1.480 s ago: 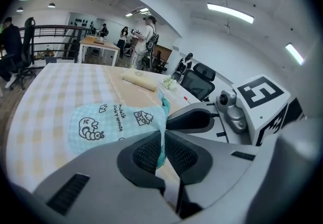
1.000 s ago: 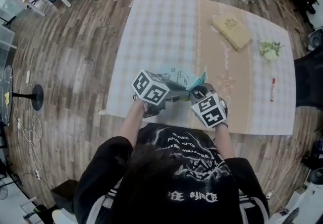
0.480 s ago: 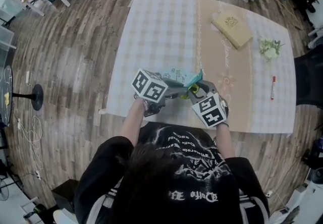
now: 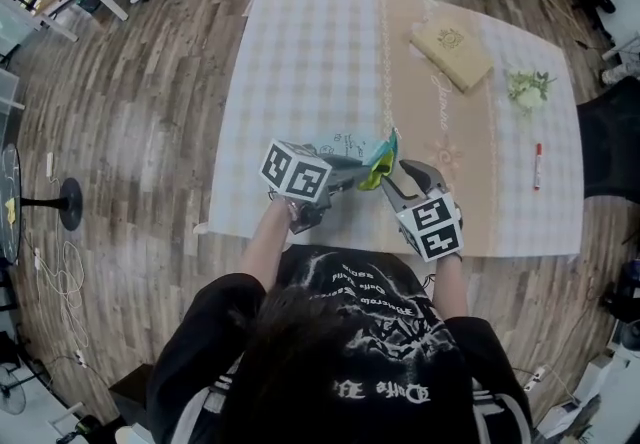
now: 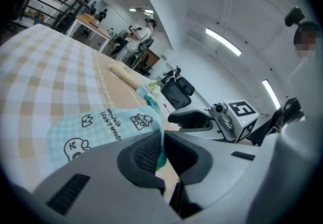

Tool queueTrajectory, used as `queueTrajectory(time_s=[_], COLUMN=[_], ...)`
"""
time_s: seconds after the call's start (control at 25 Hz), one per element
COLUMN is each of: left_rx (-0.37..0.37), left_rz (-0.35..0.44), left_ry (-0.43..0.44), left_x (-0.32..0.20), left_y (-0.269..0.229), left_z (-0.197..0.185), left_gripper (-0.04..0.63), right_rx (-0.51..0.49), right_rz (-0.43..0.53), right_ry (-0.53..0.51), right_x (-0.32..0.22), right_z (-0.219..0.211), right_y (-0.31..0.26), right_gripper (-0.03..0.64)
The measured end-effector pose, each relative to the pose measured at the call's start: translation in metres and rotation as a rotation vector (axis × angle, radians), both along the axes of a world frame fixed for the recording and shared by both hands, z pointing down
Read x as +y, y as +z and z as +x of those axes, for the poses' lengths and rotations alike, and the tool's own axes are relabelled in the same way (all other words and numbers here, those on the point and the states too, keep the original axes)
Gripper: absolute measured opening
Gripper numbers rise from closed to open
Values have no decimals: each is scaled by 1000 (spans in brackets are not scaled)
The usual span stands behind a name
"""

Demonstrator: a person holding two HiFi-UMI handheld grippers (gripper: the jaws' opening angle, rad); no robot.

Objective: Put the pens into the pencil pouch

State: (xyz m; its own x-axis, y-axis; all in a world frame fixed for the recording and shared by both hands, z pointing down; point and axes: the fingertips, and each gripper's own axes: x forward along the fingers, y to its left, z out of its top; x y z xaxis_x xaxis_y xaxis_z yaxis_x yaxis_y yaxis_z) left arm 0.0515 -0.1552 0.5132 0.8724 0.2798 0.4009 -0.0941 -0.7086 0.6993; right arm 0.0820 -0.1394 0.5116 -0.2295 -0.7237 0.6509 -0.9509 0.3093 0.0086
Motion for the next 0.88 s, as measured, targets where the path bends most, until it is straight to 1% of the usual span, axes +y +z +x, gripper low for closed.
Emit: queueTrajectory(time_s=[0.16,0.4,0.52,0.6,0.68,0.8,0.88], left_rx=[17,33,42,39,37,27,21], left_rz=[-20,-32,-26,-25,-24,-24,-21], left_ry=[-35,-22,-8,19,25,22,29], left_x=[-7,-14,-15,-14,-19,-33,-33], left_y=[0,0,-1,-2,-2,-4,-4], left_z=[1,3,3,5,10,20,21], left_gripper=[35,35,35,35,35,35,35], right_rx=[-16,-21,-13,-9,2,56,76], right_rz=[27,63,82,89,96,119,142], right_ry=[111,314,438,527,598,709,788], right_x=[4,15,33,49,56,64,82], right_z=[21,74,103,125,154,206,233], right_y=[-5,-12,-18,-20,-24,-32,-37], right_gripper=[183,183,182,182,181,181,176])
